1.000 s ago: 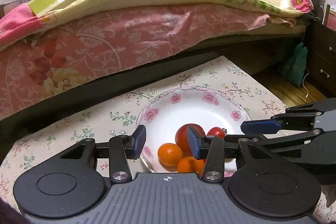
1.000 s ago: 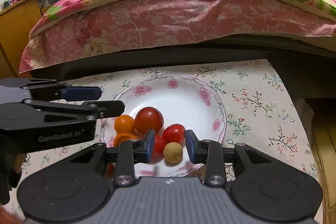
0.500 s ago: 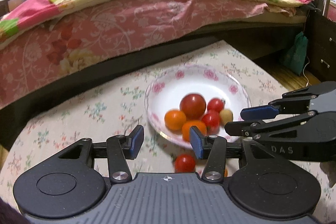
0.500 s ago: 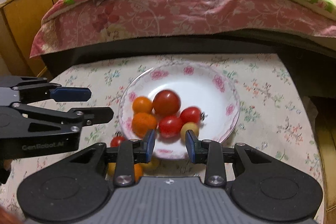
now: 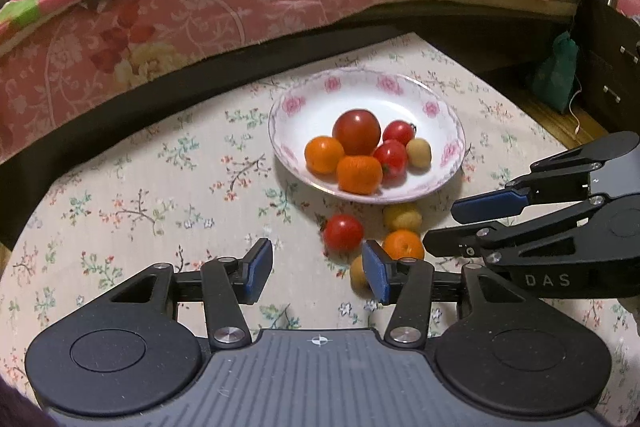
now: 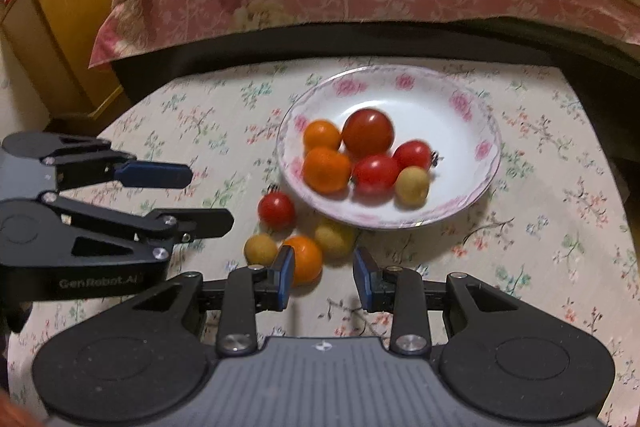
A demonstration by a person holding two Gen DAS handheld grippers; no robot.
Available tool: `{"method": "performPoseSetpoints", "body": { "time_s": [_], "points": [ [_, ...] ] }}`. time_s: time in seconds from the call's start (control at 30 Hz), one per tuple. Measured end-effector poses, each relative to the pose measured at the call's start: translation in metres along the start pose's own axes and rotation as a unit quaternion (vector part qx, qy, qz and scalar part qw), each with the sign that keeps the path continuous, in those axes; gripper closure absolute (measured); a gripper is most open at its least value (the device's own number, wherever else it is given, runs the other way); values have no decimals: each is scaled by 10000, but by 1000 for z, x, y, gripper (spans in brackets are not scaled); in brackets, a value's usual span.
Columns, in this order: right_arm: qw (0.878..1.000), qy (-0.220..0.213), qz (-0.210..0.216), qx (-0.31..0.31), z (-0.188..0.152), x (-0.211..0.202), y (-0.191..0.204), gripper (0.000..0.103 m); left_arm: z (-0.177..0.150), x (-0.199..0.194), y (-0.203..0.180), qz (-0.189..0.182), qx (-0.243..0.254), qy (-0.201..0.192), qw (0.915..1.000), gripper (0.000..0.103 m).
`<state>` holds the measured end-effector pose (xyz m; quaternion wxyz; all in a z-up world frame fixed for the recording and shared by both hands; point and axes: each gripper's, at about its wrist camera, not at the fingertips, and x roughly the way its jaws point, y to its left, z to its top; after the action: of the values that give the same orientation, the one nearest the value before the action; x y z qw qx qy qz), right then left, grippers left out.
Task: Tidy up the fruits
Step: 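Withdraw both open tools from the plate toward the remaining fruits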
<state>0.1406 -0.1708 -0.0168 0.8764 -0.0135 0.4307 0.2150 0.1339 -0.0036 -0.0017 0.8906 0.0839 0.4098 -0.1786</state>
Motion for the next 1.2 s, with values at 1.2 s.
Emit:
{"method": "performPoseSetpoints", "body": {
  "time_s": [1.2],
  "points": [
    [9990, 432, 94, 21, -8, 13, -9, 72, -15, 23, -18, -430, 409, 337, 9977, 42]
  ]
}}
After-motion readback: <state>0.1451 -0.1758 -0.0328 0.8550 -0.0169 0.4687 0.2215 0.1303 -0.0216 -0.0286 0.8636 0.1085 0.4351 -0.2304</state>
